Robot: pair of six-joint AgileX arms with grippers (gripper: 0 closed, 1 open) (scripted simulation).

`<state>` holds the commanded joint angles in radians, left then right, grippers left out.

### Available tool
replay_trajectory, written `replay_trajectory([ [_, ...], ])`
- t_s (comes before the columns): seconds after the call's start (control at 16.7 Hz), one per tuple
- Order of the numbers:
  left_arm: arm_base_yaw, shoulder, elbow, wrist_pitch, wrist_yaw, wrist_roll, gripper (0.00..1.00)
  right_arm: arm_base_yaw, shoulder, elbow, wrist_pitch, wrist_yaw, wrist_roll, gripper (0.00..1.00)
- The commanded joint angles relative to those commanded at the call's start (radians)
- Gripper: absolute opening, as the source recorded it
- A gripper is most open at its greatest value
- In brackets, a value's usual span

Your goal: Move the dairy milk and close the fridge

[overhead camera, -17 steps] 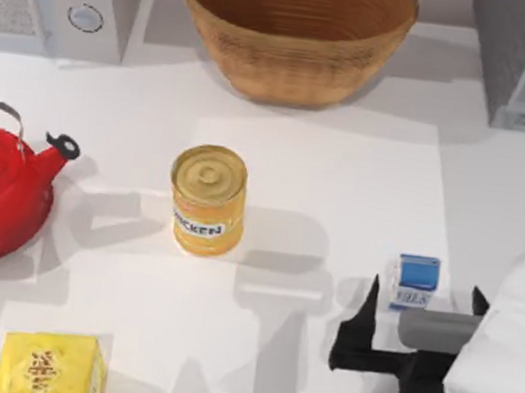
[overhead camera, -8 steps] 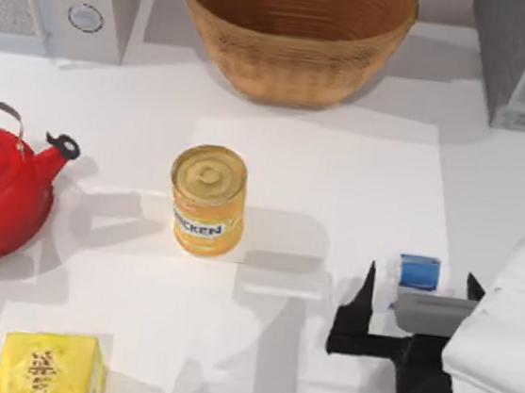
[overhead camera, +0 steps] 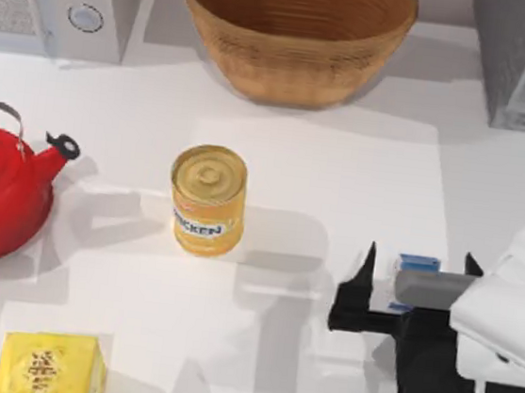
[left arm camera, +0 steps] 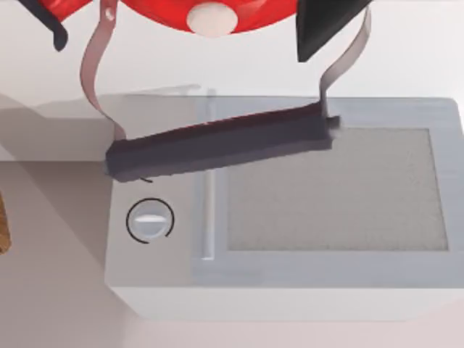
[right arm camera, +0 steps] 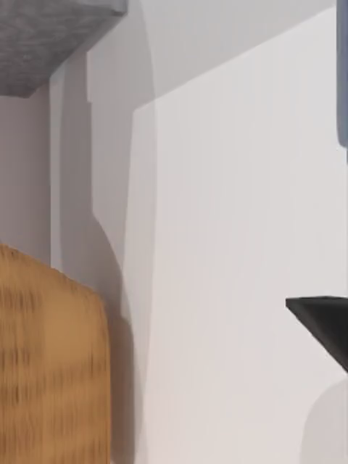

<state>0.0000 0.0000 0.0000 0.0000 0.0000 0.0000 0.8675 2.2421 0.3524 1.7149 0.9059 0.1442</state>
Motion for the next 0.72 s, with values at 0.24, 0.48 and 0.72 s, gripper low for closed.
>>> replay_trajectory([
  [0.24,0.0,0.0,0.0,0.0,0.0,0.0,1.0,0.0,0.0,0.0,0.0,0.0,0.0,0.7],
  [0.48,0.0,0.0,0.0,0.0,0.0,0.0,1.0,0.0,0.0,0.0,0.0,0.0,0.0,0.4],
  [0.72,0.0,0.0,0.0,0.0,0.0,0.0,1.0,0.0,0.0,0.0,0.0,0.0,0.0,0.1],
])
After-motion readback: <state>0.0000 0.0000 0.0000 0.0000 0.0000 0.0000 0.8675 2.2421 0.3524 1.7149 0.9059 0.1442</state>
